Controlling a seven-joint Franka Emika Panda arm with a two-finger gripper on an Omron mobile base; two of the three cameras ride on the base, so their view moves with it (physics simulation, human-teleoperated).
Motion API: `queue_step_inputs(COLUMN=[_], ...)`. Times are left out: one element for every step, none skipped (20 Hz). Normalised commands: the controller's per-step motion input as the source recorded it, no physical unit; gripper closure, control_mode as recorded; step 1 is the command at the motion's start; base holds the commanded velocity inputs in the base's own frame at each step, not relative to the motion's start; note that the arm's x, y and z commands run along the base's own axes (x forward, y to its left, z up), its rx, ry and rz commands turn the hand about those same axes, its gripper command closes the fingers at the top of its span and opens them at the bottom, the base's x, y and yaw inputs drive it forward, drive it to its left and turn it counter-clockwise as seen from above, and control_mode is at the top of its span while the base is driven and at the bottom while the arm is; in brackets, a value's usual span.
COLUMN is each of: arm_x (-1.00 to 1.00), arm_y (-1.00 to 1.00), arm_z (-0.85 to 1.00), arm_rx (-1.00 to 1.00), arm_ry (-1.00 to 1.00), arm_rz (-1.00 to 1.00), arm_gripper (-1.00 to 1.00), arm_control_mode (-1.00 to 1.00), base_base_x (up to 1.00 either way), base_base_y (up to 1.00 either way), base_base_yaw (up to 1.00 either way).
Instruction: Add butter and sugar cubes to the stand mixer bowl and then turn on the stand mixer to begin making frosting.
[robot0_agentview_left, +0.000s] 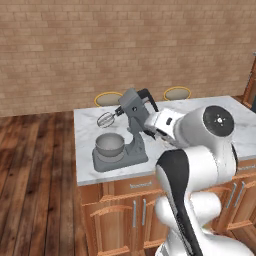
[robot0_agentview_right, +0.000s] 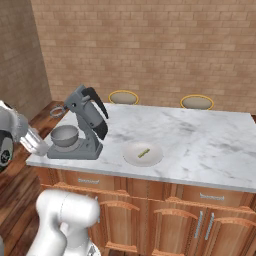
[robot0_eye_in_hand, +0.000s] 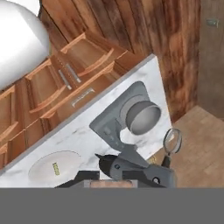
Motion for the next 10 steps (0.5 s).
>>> queue_step_inputs(arm_x=[-0.02,0.0,0.0,0.0,0.0,0.01,0.11,0.15,0.25,0.32], arm_y=[0.74,0.79,0.76,0.74,0.74,0.71,0.61,0.57,0.5,0.42], arm_z=[0.0,0.0,0.0,0.0,0.0,0.0,0.0,-0.04,-0.04,-0.08], arm_rx=[-0.51,-0.5,-0.49,-0.47,-0.43,-0.4,-0.35,-0.31,-0.29,-0.26], arm_ry=[-0.07,-0.03,-0.02,-0.03,-0.06,-0.06,-0.06,-0.07,-0.07,-0.07], arm_rz=[-0.08,-0.1,-0.1,-0.1,-0.09,-0.07,-0.07,-0.06,-0.06,-0.05], arm_gripper=[1.0,1.0,1.0,1.0,1.0,1.0,1.0,1.0,1.0,1.0], arm_control_mode=[-1.0,-1.0,-1.0,-1.0,-1.0,-1.0,-1.0,-1.0,-1.0,-1.0], base_base_x=[0.0,0.0,0.0,0.0,0.0,0.0,0.0,0.0,0.0,0.0], base_base_y=[0.0,0.0,0.0,0.0,0.0,0.0,0.0,0.0,0.0,0.0], base_base_yaw=[0.0,0.0,0.0,0.0,0.0,0.0,0.0,0.0,0.0,0.0])
